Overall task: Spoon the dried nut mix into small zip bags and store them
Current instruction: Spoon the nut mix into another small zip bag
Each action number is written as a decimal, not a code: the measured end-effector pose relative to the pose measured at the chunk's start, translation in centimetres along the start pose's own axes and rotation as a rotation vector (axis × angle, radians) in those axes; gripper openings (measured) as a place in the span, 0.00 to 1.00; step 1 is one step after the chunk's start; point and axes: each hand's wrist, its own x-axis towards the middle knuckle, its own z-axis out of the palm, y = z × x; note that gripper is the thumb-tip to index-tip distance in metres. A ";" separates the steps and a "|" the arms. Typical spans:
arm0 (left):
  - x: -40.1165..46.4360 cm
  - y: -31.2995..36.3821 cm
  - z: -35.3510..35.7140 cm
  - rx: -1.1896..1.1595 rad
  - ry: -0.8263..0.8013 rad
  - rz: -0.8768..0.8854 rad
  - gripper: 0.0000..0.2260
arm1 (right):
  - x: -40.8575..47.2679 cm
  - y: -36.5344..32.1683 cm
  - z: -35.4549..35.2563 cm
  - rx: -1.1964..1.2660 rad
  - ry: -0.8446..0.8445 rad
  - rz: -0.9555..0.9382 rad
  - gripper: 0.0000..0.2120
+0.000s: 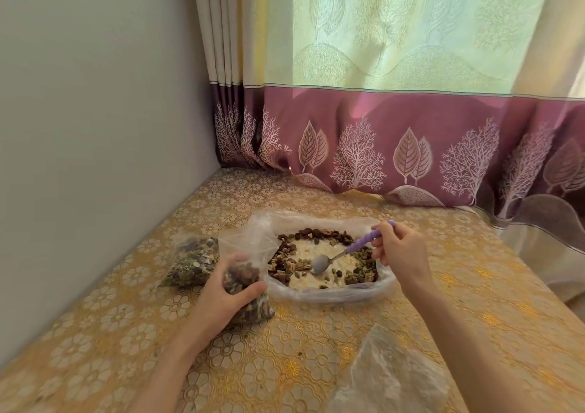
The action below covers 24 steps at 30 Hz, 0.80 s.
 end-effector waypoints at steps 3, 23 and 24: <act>0.0 -0.1 0.0 -0.005 -0.002 -0.003 0.21 | -0.6 0.1 1.0 0.045 -0.056 0.041 0.14; 0.0 0.1 0.0 0.002 -0.007 0.017 0.20 | -1.7 0.8 2.1 0.320 -0.068 0.373 0.15; 0.0 0.1 0.0 0.004 -0.008 0.017 0.20 | -1.5 0.5 1.9 0.334 -0.060 0.360 0.15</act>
